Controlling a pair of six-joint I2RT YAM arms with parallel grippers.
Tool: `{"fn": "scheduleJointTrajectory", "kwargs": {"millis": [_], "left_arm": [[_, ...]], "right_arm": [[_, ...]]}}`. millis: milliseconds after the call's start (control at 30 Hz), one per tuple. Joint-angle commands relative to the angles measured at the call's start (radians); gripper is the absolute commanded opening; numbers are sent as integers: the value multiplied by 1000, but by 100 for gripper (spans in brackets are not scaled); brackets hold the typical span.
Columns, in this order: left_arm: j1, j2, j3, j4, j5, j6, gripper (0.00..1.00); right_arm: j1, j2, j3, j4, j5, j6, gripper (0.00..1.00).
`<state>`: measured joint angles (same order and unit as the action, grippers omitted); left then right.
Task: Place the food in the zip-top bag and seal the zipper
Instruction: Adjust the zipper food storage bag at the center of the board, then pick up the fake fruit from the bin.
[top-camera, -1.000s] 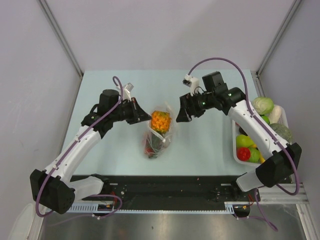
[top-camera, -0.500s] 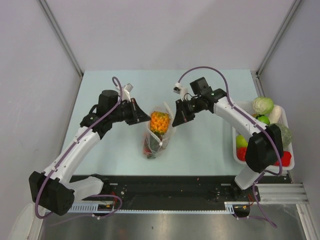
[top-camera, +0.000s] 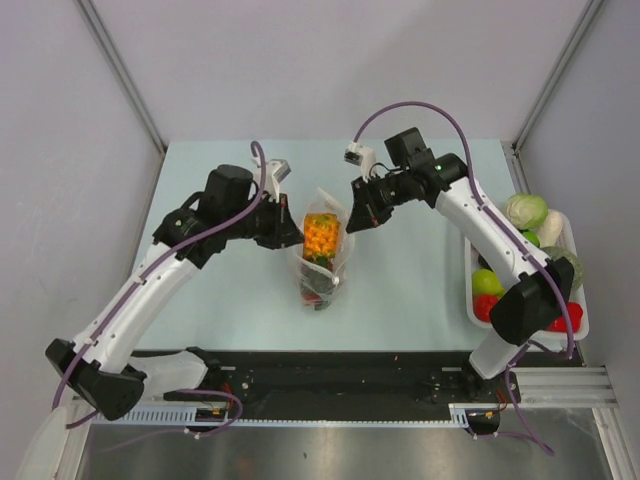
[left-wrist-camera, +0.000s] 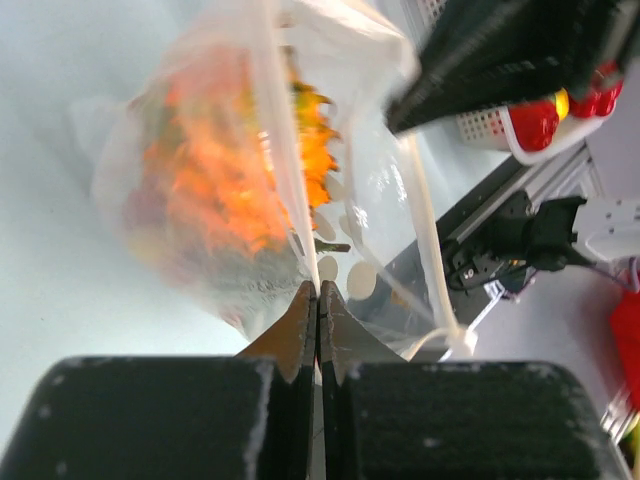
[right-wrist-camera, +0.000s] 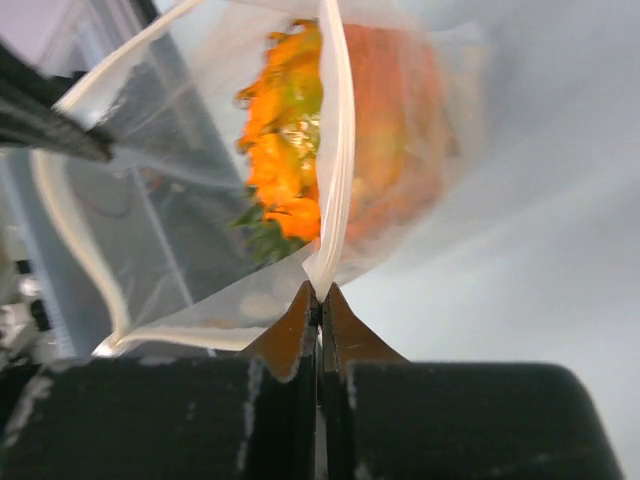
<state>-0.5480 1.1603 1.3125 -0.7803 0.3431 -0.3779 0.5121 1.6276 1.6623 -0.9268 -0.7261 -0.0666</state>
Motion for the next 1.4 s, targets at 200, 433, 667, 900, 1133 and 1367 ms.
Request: {"fn": "scheduleJointTrajectory", "kwargs": {"millis": [200,433,667,900,1133,1367], "left_arm": [[-7,208,120,-48,13,16,0],[0,223,90,6,46,-18,0],[0,196,45,59,76,-12,0],[-1,182,4,76,91,-6,0],[0,156,-10,79,82,20,0],[0,144,-50,102,97,31,0]], "right_arm": [[-26,147,255,-250,186,-305,6],[-163,48,246,-382,122,-390,84],[-496,-93,200,-518,215,-522,100],[-923,-51,273,-517,249,-673,100],[-1084,75,438,-590,197,-749,100],[-865,-309,-105,-587,263,-986,98]]}}
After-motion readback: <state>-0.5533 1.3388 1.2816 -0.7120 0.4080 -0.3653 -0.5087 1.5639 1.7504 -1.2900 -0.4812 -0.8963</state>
